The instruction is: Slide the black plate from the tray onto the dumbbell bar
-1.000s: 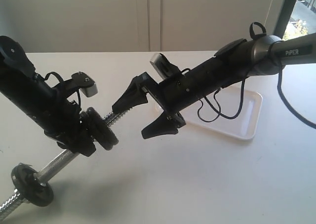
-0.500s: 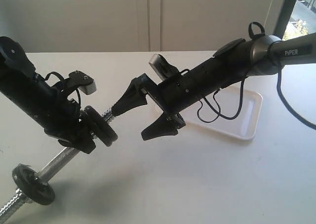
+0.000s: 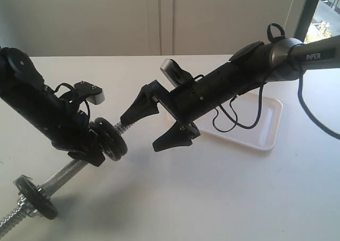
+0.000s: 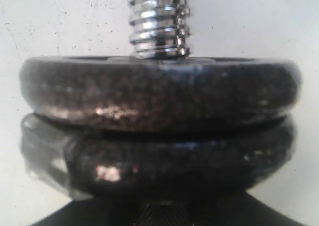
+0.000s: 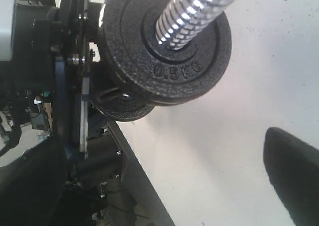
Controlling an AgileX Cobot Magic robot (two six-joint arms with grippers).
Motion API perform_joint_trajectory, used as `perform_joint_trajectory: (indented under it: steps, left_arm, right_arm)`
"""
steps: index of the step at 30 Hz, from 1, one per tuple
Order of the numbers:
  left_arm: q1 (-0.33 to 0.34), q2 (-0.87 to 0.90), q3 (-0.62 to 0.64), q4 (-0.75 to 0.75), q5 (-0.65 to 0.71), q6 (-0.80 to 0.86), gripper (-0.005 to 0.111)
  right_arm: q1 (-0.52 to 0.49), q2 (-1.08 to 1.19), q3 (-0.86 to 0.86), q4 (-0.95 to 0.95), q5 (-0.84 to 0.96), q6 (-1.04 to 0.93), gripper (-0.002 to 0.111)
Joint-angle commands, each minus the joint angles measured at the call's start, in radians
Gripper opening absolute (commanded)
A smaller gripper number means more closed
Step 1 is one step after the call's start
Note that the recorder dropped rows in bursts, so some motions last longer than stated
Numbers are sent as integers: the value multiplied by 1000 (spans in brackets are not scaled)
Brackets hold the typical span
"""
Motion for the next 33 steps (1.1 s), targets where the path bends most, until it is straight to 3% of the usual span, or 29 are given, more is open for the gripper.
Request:
perform_joint_trajectory:
  steps: [1,13,33]
  left_arm:
    - [-6,-42,-21,-29,-4,-73,0]
    - [-6,-42,-21,119,-38,-259,0]
    - [-6,-42,-21,121,-131,-425,0]
  right_arm:
    - [-7,-10,-6,-2,7,-2,105]
    - [-7,-10,-6,-2,7,5,105]
    - [-7,-10,-6,-2,7,7,105]
